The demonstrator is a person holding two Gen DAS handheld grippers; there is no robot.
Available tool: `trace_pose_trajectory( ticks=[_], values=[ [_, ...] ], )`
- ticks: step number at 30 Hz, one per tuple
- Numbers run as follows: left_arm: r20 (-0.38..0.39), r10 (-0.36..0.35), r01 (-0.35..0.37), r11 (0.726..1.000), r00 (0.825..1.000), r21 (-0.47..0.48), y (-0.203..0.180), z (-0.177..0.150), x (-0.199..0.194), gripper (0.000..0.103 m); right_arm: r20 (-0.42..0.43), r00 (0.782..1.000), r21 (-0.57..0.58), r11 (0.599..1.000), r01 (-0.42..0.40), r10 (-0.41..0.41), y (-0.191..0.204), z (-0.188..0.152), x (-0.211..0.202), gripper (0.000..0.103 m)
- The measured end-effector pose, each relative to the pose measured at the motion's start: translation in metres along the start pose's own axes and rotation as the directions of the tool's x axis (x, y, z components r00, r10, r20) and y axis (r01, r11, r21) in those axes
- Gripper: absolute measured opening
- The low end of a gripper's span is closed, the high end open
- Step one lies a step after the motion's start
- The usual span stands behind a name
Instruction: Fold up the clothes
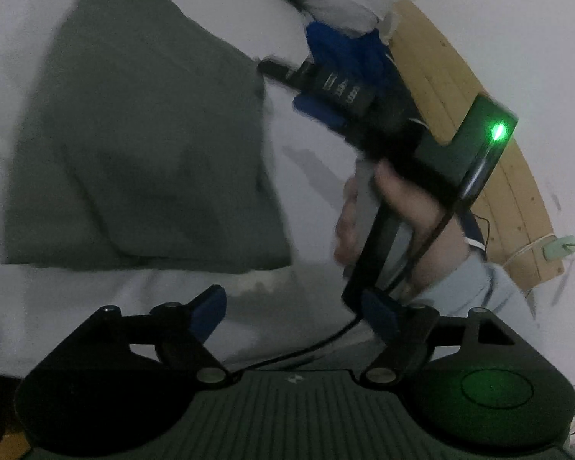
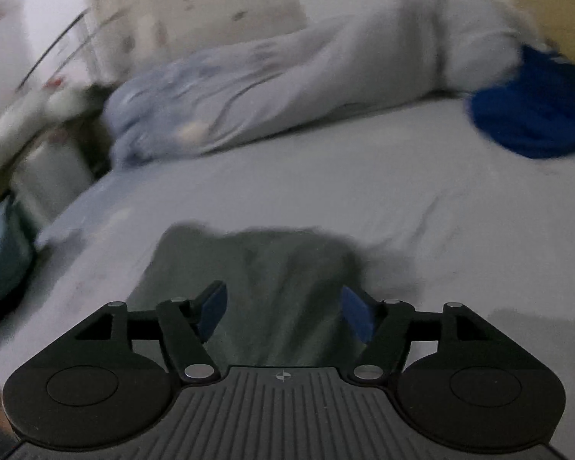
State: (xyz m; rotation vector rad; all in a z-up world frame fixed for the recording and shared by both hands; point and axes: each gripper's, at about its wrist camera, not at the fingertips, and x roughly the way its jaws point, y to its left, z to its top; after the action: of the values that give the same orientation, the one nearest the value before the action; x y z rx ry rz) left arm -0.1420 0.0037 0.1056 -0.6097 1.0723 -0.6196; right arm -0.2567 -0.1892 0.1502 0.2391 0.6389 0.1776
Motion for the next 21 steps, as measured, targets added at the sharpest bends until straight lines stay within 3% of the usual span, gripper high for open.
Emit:
trace_pose_trajectory(
  ticks=[2, 3, 4, 7, 8, 11, 14, 17, 21],
  values=[
    [0.039, 0.036, -0.035, 0.999, 0.999, -0.016, 0.010, 0.005, -0.013, 0.084, -0.023, 0.999, -0.031, 0.999, -0.033, 0.033, 0.017, -0.012, 0.007, 0.069],
    [0.059, 0.056, -0.055, 0.998, 0.997, -0.028, 0.015, 0.006, -0.021, 0.084, -0.040, 0.998, -0.042, 0.997, -0.059, 0.057, 0.023, -0.018, 0.012, 0.061],
    [0.079, 0.081, -0.077, 0.996, 0.994, -0.047, 0.022, 0.005, -0.029, 0.084, -0.080, 0.994, -0.059, 0.995, -0.080, 0.076, 0.026, -0.025, 0.021, 0.043],
    [0.146, 0.146, -0.131, 0.985, 0.978, -0.111, 0.043, 0.004, -0.054, 0.084, -0.142, 0.990, -0.054, 0.998, 0.016, -0.023, 0.017, -0.036, 0.032, 0.023],
    [0.164, 0.163, -0.145, 0.982, 0.973, -0.120, 0.047, 0.004, -0.060, 0.084, -0.149, 0.988, -0.034, 0.999, 0.034, -0.039, 0.008, -0.039, 0.030, 0.021],
    [0.197, 0.211, -0.185, 0.972, 0.957, -0.142, 0.059, 0.008, -0.070, 0.084, -0.159, 0.976, -0.018, 0.989, 0.148, -0.148, -0.013, -0.044, 0.017, 0.020],
    [0.209, 0.229, -0.200, 0.968, 0.951, -0.149, 0.074, 0.015, -0.062, 0.084, -0.157, 0.945, -0.008, 0.957, 0.290, -0.288, -0.034, -0.051, -0.001, 0.022],
    [0.198, 0.210, -0.188, 0.975, 0.958, -0.122, 0.083, 0.011, -0.058, 0.083, -0.119, 0.946, 0.087, 0.946, 0.313, -0.302, -0.051, -0.057, -0.020, 0.023],
    [0.164, 0.121, -0.099, 0.986, 0.979, -0.136, 0.103, 0.006, -0.053, 0.083, -0.055, 0.950, 0.074, 0.947, 0.311, -0.308, -0.052, -0.061, -0.037, 0.023]
  ],
)
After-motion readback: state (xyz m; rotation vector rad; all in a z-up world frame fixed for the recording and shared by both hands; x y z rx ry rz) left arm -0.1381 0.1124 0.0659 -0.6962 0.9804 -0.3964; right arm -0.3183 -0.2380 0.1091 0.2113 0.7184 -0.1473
